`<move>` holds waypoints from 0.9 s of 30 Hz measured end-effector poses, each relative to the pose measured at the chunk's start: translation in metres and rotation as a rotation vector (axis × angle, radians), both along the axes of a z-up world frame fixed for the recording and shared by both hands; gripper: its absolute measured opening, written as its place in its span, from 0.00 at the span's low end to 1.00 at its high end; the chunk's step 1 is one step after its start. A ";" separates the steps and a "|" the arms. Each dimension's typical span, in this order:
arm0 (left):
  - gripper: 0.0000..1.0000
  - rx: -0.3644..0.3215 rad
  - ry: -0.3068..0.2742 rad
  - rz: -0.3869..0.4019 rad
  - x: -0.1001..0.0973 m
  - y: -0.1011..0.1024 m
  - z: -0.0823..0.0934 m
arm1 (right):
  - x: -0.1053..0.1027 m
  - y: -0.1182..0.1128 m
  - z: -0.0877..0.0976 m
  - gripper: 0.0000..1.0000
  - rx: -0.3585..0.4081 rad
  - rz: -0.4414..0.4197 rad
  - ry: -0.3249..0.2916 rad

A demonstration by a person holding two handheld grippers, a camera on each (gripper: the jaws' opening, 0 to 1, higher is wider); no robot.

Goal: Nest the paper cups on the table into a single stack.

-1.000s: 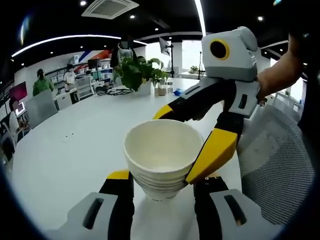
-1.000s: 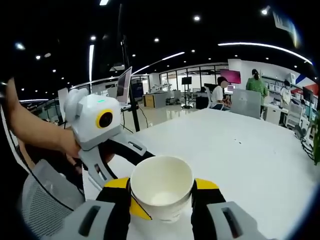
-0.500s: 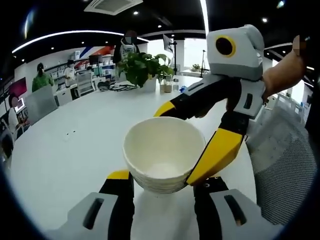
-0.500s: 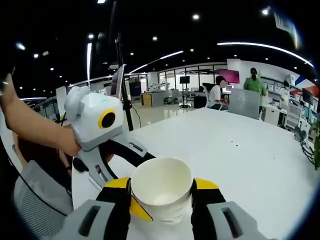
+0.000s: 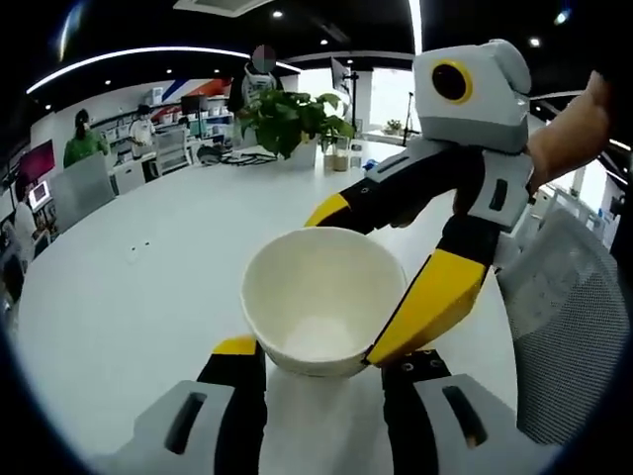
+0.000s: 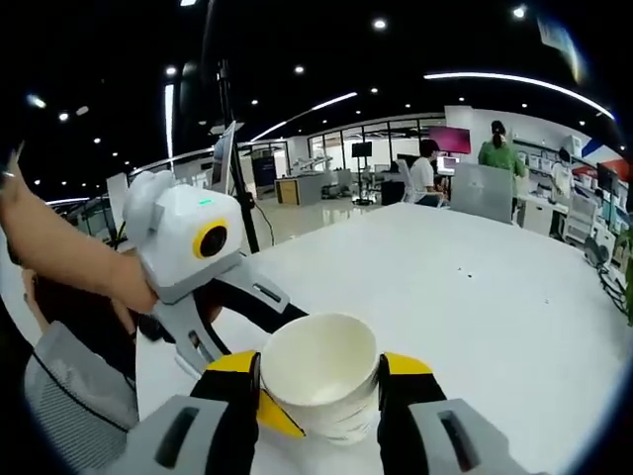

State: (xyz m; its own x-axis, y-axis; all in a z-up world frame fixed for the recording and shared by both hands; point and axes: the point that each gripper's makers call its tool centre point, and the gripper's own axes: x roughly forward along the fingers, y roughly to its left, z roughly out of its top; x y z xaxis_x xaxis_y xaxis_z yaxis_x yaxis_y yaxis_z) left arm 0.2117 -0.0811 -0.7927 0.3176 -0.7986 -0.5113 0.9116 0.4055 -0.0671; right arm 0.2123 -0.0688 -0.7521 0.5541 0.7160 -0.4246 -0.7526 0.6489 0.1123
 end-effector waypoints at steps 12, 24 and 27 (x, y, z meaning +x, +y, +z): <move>0.42 -0.008 0.011 0.006 -0.001 0.001 0.000 | 0.000 -0.004 -0.003 0.47 0.002 -0.033 0.030; 0.42 0.015 -0.003 -0.008 -0.001 0.001 -0.001 | -0.001 -0.008 -0.008 0.47 0.004 -0.053 0.039; 0.42 -0.002 -0.012 -0.001 -0.003 0.004 0.002 | -0.002 -0.011 -0.008 0.48 0.001 -0.054 0.027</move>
State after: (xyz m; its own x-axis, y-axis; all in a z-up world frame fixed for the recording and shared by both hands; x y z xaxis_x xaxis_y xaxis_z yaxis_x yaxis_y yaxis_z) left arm 0.2083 -0.0770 -0.7906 0.3231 -0.7997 -0.5060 0.9128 0.4046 -0.0566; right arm 0.2103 -0.0795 -0.7597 0.5799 0.6860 -0.4395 -0.7133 0.6881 0.1329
